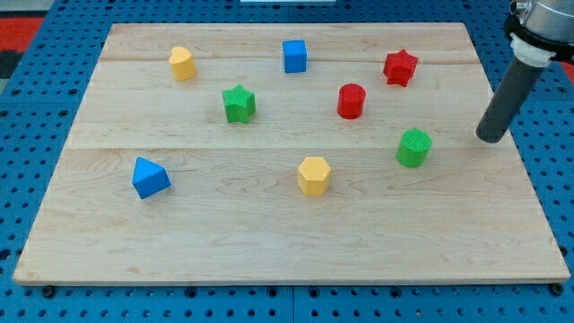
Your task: Move your hand parallel to the right of the yellow hexagon
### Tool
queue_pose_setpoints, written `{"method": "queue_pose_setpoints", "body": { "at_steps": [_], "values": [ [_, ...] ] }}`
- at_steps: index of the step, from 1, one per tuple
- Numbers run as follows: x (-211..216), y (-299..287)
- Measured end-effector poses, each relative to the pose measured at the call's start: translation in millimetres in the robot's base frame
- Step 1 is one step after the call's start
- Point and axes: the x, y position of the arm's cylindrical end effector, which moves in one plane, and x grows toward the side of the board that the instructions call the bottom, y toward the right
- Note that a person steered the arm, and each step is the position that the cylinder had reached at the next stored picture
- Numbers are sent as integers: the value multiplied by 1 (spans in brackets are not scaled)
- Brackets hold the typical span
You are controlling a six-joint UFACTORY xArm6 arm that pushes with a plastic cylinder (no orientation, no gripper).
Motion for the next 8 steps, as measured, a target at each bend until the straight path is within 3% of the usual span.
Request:
{"method": "queue_pose_setpoints", "body": {
  "at_steps": [4, 8],
  "values": [
    [5, 4],
    [57, -21]
  ]
}}
